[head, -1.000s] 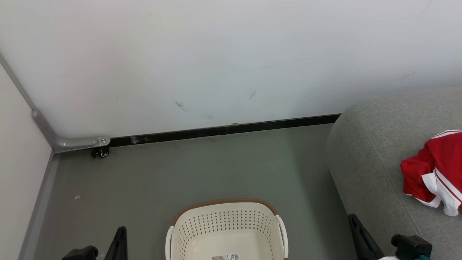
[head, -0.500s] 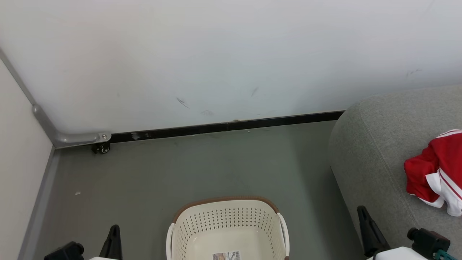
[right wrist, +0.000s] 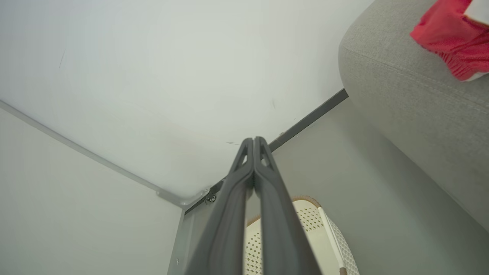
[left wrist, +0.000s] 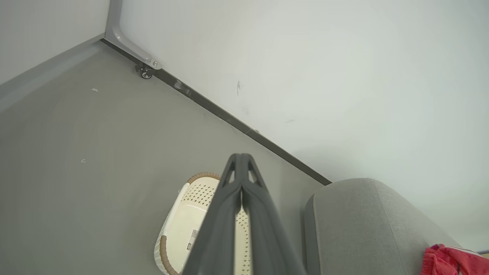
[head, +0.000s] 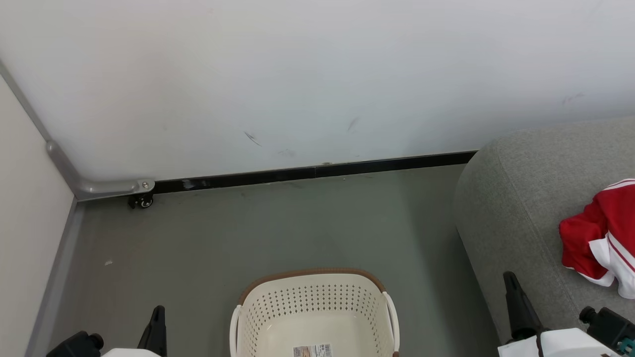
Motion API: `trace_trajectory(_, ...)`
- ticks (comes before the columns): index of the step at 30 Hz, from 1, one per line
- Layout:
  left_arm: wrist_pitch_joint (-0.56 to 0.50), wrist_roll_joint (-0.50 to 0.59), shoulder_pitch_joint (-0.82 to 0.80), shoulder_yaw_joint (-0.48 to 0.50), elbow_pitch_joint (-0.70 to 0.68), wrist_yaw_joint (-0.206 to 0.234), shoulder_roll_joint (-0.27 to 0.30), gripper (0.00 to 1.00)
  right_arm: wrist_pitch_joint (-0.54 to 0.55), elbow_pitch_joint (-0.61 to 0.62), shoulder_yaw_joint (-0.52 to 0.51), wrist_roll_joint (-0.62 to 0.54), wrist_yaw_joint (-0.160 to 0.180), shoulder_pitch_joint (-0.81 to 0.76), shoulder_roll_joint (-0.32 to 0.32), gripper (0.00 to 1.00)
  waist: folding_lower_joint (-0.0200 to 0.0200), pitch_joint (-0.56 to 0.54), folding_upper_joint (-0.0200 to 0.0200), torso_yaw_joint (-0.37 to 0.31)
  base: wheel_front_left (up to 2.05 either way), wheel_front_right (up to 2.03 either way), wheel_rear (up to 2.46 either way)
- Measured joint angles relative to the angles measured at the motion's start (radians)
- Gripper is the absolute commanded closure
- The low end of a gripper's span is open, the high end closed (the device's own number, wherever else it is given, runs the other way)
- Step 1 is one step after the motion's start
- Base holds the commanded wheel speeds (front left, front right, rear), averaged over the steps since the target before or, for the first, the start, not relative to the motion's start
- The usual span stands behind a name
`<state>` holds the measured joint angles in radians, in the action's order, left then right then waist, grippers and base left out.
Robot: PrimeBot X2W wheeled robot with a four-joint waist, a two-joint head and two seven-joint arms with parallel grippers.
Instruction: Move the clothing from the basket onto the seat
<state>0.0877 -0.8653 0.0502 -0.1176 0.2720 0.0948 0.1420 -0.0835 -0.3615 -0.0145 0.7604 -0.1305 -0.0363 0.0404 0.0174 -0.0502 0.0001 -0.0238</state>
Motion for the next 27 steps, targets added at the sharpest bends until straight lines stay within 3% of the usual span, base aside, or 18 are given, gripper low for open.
trace_trajectory(5, -0.019, -0.064, -0.006, 0.016, 0.0, -0.017, -0.012, 1.0, 0.02, 0.005, -0.01, 0.074, 0.0, 0.001, 0.0, 1.0, -0.0006, 0.002, 0.0, 0.002, 0.0, 0.0, 0.0)
trace_trajectory(19, -0.063, -0.243, -0.035, 0.065, -0.001, -0.07, -0.032, 1.0, 0.064, 0.025, -0.04, 0.277, 0.0, 0.027, -0.001, 1.0, -0.0122, 0.019, 0.0, 0.008, 0.0, 0.0, 0.0)
trace_trajectory(27, -0.089, -0.341, -0.048, 0.093, 0.001, -0.096, -0.049, 1.0, 0.09, 0.036, -0.054, 0.394, 0.0, 0.044, -0.001, 1.0, -0.0156, 0.03, 0.0, 0.011, 0.0, 0.0, 0.0)
